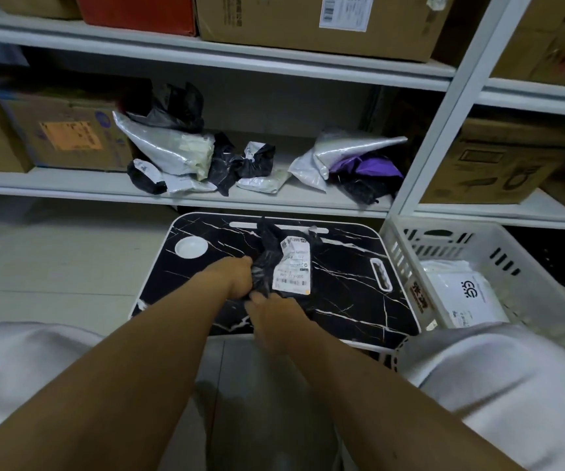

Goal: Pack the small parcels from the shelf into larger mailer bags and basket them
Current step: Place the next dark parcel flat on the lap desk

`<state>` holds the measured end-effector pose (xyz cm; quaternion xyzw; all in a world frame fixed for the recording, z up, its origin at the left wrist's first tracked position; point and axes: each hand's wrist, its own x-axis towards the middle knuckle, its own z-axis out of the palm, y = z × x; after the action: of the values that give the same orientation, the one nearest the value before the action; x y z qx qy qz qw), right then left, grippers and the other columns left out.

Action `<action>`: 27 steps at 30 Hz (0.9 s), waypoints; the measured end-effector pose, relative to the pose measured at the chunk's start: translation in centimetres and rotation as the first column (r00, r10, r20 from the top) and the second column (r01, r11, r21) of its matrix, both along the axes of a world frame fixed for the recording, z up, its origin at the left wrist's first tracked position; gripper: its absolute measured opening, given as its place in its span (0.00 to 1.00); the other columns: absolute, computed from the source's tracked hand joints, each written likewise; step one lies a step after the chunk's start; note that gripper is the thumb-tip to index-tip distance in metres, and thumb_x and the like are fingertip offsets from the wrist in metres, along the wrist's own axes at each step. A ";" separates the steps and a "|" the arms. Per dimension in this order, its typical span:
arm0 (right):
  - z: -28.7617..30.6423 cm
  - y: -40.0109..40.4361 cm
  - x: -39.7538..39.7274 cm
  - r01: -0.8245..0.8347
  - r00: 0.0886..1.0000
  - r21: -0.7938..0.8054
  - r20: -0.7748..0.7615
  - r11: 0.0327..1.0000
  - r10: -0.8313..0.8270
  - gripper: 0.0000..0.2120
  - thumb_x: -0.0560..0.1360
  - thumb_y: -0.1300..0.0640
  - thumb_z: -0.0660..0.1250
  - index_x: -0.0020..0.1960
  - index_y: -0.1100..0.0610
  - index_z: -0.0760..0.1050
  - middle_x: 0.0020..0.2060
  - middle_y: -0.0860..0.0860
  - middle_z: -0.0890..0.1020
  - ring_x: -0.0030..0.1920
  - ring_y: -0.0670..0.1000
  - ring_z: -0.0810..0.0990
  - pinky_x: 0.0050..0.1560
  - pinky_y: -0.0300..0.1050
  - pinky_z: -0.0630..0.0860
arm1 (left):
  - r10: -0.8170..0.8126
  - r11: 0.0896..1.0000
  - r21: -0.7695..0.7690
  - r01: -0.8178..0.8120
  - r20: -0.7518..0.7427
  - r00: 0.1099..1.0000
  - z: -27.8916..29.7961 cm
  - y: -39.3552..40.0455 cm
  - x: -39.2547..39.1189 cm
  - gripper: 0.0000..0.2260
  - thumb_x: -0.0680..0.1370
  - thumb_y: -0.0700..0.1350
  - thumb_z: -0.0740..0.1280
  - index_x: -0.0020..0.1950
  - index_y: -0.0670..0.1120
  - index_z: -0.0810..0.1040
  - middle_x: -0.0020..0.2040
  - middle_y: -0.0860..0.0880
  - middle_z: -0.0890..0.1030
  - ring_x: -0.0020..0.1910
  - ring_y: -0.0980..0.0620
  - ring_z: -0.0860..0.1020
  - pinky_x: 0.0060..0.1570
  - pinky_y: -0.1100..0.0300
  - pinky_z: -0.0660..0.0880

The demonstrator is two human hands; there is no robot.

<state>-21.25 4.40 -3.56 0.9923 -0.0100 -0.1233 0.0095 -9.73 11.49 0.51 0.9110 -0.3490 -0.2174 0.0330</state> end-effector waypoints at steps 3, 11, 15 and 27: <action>0.3 0.3 0.6 -0.092 0.995 0.085 0.037 0.992 0.090 0.16 0.77 0.58 0.60 0.63 0.56 0.75 0.63 0.56 0.74 0.57 0.59 0.76 0.53 0.51 0.72 | 0.081 0.997 0.018 -0.081 0.020 0.997 -0.5 0.4 0.3 0.14 0.79 0.42 0.57 0.64 0.42 0.68 0.62 0.39 0.75 0.59 0.40 0.75 0.58 0.48 0.72; -2.0 -5.7 1.3 0.440 0.620 0.206 0.634 0.874 -0.462 0.19 0.73 0.59 0.65 0.63 0.56 0.75 0.65 0.53 0.76 0.65 0.55 0.74 0.59 0.54 0.72 | -0.069 0.979 -0.119 0.166 0.570 0.819 -3.6 -2.3 -0.8 0.26 0.82 0.46 0.51 0.78 0.40 0.50 0.79 0.40 0.48 0.78 0.43 0.46 0.75 0.48 0.48; -4.5 -6.8 0.9 0.462 0.787 0.159 0.380 0.873 -0.486 0.30 0.81 0.51 0.53 0.80 0.56 0.48 0.79 0.53 0.47 0.78 0.52 0.44 0.76 0.59 0.50 | -0.424 0.883 0.082 0.463 0.564 0.709 -5.9 -4.3 -3.1 0.28 0.83 0.50 0.49 0.78 0.43 0.43 0.79 0.43 0.42 0.77 0.46 0.39 0.72 0.46 0.35; -7.8 -7.1 3.2 0.252 0.968 0.040 -0.008 0.967 -0.252 0.29 0.82 0.43 0.40 0.80 0.53 0.41 0.79 0.49 0.42 0.78 0.49 0.39 0.73 0.65 0.38 | -0.353 0.928 0.218 0.302 0.258 0.899 -11.7 -2.4 -1.8 0.31 0.82 0.55 0.47 0.78 0.42 0.39 0.79 0.41 0.44 0.78 0.44 0.45 0.73 0.37 0.45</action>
<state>-18.04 -2.70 -11.33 0.9828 -0.1333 -0.1252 -0.0262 -11.56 9.11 -11.16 0.8604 -0.4785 -0.1119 -0.1350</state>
